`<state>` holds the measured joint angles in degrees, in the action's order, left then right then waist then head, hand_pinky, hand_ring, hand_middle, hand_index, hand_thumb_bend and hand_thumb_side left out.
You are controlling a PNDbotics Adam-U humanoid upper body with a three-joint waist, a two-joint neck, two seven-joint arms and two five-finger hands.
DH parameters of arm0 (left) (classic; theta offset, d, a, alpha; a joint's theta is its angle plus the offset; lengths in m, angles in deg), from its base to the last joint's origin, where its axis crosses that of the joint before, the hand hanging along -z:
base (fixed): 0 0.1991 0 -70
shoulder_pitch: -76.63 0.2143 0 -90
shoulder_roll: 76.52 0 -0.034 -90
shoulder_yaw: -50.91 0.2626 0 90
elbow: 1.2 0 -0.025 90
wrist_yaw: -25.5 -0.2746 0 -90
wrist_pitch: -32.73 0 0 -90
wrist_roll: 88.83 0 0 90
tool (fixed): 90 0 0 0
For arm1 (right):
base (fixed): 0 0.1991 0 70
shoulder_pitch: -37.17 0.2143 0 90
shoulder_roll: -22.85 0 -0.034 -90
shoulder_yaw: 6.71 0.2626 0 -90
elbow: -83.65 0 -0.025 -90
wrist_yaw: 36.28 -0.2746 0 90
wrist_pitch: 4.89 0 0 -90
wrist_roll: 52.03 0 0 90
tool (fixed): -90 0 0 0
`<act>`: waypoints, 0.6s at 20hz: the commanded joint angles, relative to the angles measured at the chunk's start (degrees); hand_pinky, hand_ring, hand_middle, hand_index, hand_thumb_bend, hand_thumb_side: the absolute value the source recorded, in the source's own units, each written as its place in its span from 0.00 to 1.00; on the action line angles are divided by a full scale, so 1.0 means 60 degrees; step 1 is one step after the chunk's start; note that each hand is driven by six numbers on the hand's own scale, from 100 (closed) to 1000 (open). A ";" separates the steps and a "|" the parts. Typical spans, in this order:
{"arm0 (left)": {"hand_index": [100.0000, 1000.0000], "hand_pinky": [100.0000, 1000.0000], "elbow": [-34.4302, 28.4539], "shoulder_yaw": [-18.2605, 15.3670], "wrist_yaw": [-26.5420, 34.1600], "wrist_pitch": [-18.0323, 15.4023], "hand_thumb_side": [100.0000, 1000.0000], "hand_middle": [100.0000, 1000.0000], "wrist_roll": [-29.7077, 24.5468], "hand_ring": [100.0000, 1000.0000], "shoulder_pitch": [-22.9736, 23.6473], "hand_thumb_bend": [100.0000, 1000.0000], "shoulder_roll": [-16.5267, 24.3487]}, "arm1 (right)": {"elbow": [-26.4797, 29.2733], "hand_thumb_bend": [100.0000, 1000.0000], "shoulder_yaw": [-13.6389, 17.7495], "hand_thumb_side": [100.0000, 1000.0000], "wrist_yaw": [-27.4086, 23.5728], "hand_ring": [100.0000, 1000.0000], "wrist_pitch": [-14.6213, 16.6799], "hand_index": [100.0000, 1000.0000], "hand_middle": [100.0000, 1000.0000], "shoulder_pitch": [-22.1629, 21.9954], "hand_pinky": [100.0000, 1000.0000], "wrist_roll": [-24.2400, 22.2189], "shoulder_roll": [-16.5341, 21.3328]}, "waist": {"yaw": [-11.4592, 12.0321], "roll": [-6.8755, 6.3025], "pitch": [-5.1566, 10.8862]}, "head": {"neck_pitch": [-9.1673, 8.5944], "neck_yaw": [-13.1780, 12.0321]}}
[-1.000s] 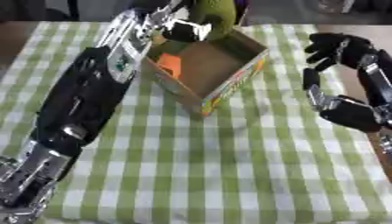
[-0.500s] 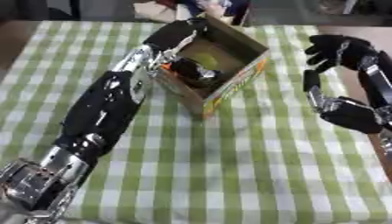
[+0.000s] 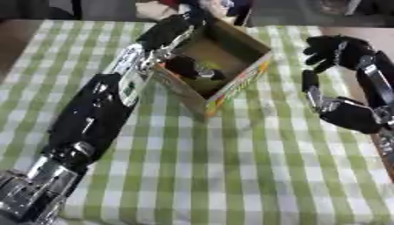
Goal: Pick up objects on the table and place them in the box.
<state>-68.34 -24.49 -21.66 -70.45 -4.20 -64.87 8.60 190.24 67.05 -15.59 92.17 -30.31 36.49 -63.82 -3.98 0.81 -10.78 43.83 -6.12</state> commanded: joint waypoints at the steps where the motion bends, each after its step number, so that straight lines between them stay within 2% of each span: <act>1: 0.89 0.75 -0.1336 -0.0113 0.1075 0.0323 0.66 0.81 -0.0013 0.76 0.0080 0.74 0.0562 | 0.0060 0.00 0.0117 0.31 0.0001 0.63 0.0006 0.84 0.65 0.0053 0.54 0.0017 0.0114 | 0.0028 -0.0011 0.0158 | 0.0048 0.0093; 8: 0.84 0.69 -0.4455 -0.0771 0.3710 0.1209 0.62 0.76 0.0426 0.72 0.1347 0.62 0.1703 | 0.0042 0.00 0.0197 0.31 0.0040 0.63 -0.0007 0.84 0.65 0.0029 0.54 0.0095 0.0176 | 0.0070 -0.0071 0.0118 | 0.0048 0.0269; 10: 0.84 0.69 -0.5053 -0.0947 0.4310 0.1344 0.62 0.76 0.0548 0.72 0.1741 0.62 0.1939 | 0.0042 0.00 0.0208 0.31 0.0048 0.63 -0.0006 0.84 0.65 0.0029 0.54 0.0112 0.0183 | 0.0066 -0.0088 0.0108 | 0.0048 0.0291; 12: 0.81 0.67 -0.5566 -0.1088 0.4975 0.1157 0.62 0.75 0.0649 0.72 0.2343 0.55 0.2138 | 0.0046 0.00 0.0232 0.31 0.0055 0.63 -0.0008 0.84 0.65 0.0039 0.54 0.0135 0.0186 | 0.0068 -0.0102 0.0080 | 0.0048 0.0343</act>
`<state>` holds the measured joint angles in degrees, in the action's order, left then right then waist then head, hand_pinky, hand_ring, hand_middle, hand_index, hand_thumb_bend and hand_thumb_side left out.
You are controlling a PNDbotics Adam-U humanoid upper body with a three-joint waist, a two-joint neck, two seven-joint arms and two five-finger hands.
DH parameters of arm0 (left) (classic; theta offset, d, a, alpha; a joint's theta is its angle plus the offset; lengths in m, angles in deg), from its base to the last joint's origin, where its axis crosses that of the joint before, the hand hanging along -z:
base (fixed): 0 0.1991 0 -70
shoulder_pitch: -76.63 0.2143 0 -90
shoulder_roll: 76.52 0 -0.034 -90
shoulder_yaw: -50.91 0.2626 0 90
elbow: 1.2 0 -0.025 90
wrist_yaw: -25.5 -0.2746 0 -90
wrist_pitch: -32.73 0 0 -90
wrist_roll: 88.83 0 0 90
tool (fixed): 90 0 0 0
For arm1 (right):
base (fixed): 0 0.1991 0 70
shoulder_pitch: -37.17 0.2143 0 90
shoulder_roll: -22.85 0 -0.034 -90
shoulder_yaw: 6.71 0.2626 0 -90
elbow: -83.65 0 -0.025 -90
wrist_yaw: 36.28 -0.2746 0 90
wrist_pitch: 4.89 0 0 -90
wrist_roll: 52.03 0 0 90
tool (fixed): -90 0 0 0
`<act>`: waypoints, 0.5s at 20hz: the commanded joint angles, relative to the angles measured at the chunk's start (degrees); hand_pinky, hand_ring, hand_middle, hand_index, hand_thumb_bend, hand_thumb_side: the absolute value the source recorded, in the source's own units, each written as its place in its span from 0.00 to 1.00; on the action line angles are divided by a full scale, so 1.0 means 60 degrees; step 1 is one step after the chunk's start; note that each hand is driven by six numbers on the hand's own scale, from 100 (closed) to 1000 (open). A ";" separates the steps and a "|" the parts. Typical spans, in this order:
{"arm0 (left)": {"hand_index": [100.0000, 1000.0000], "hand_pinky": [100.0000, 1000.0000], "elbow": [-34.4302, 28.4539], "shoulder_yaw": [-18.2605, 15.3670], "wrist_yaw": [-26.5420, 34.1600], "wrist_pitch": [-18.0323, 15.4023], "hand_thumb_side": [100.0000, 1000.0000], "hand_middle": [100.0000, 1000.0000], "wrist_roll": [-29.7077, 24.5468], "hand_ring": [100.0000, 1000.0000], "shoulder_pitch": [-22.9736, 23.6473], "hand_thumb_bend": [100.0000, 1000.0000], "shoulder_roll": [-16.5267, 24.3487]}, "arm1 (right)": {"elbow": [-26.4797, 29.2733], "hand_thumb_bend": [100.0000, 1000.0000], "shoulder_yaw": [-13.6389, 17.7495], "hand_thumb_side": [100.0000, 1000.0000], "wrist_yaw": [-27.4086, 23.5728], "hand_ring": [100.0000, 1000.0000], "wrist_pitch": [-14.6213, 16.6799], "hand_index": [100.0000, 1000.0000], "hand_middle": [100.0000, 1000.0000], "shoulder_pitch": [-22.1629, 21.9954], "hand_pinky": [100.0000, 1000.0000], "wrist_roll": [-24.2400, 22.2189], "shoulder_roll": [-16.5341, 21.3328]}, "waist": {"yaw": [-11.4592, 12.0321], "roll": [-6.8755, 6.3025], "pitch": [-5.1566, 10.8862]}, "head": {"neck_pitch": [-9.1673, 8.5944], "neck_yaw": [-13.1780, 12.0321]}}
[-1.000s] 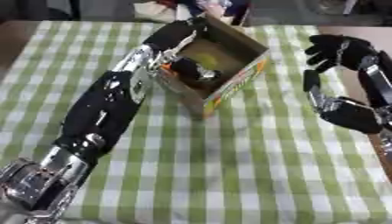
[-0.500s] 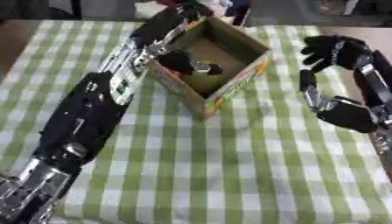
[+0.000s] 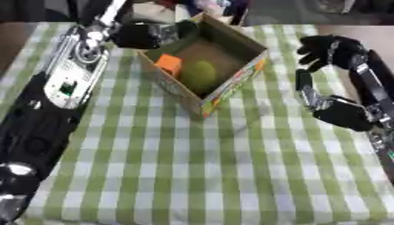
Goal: Pick up objects on the table and place them in the box.
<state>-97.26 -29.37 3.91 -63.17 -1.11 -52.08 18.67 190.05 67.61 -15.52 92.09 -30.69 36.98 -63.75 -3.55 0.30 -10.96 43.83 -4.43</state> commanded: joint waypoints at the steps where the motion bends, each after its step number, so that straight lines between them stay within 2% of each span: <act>1: 0.81 0.67 -0.0926 -0.0342 0.0984 -0.0155 0.62 0.75 0.0160 0.72 0.0434 0.55 0.0547 | 0.0079 0.00 0.0145 0.31 0.0047 0.63 0.0006 0.84 0.65 0.0107 0.54 0.0060 0.0173 | -0.0008 -0.0020 0.0103 | 0.0048 0.0071; 2: 0.81 0.66 -0.1071 -0.0420 0.1165 -0.0250 0.64 0.75 0.0180 0.72 0.0768 0.52 0.0621 | 0.0081 0.00 0.0157 0.31 0.0052 0.63 0.0004 0.84 0.65 0.0113 0.54 0.0071 0.0180 | -0.0008 -0.0020 0.0083 | 0.0048 0.0092; 10: 0.79 0.63 -0.1432 -0.1071 0.1607 -0.0562 0.67 0.73 0.0683 0.70 0.2910 0.47 0.0458 | 0.0101 0.00 0.0222 0.31 0.0067 0.63 -0.0012 0.84 0.65 0.0118 0.54 0.0143 0.0182 | 0.0025 -0.0006 0.0014 | 0.0048 0.0194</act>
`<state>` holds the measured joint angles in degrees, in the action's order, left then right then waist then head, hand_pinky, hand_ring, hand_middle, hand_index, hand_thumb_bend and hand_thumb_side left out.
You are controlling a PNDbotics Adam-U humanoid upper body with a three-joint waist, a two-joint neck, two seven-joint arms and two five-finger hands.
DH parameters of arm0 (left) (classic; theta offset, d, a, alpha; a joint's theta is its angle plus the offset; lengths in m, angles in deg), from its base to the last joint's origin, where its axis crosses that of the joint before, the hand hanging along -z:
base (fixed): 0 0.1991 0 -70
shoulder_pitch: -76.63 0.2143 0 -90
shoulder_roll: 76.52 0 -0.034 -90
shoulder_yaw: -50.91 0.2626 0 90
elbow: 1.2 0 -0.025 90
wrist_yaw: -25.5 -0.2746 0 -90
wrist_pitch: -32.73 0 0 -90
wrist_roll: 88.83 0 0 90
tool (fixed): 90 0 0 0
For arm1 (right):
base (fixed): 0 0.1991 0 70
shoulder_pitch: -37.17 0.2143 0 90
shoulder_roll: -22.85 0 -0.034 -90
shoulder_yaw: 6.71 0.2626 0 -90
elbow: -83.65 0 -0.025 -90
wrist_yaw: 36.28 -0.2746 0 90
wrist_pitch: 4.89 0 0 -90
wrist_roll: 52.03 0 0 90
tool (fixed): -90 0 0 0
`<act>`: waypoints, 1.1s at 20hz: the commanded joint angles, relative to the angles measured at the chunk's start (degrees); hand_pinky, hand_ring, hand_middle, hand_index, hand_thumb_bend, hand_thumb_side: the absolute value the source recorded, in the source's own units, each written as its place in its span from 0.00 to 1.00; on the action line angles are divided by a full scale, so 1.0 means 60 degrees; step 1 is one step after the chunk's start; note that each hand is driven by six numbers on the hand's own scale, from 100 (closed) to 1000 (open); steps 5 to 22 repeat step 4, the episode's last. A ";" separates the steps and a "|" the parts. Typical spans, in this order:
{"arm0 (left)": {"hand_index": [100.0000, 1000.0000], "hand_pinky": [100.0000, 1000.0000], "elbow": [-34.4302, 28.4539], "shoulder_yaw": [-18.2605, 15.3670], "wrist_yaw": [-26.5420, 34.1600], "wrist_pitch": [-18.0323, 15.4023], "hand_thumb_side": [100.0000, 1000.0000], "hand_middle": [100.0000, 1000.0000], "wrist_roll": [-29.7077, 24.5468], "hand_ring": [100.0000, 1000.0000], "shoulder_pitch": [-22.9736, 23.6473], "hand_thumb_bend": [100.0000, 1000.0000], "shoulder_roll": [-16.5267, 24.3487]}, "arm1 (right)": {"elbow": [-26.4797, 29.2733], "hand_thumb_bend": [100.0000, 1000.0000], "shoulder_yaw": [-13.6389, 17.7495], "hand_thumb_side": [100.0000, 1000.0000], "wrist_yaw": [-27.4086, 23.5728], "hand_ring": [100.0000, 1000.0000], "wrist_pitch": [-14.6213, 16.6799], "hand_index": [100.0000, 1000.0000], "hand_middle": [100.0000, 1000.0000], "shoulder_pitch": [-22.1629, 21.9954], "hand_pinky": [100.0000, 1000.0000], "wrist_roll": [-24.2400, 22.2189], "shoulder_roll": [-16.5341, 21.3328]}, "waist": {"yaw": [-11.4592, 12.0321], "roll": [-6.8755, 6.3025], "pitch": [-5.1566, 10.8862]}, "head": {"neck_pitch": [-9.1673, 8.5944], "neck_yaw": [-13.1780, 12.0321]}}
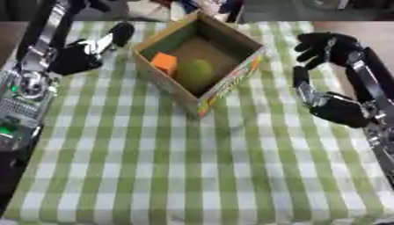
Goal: Pick up objects on the table and place them in the box.
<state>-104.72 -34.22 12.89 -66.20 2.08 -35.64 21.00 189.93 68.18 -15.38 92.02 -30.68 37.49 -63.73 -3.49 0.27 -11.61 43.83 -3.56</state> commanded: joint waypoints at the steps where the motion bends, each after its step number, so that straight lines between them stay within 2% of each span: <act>1: 0.78 0.62 -0.0167 -0.0323 0.0128 -0.0074 0.67 0.73 0.0216 0.69 0.0372 0.47 0.0017 | 0.0122 0.00 0.0138 0.31 0.0048 0.63 -0.0003 0.84 0.65 0.0111 0.54 0.0065 0.0184 | 0.0026 -0.0002 0.0120 | 0.0048 0.0063; 4: 0.78 0.62 -0.0065 -0.0477 0.0185 -0.0098 0.69 0.73 0.0422 0.68 0.0851 0.46 -0.0235 | 0.0118 0.00 0.0193 0.31 0.0062 0.63 -0.0019 0.84 0.65 0.0073 0.54 0.0116 0.0203 | 0.0073 -0.0017 0.0126 | 0.0048 0.0091; 22: 0.78 0.62 -0.0065 -0.0477 0.0185 -0.0098 0.69 0.73 0.0422 0.68 0.0851 0.46 -0.0235 | 0.0118 0.00 0.0193 0.31 0.0062 0.63 -0.0019 0.84 0.65 0.0073 0.54 0.0116 0.0203 | 0.0073 -0.0017 0.0126 | 0.0048 0.0091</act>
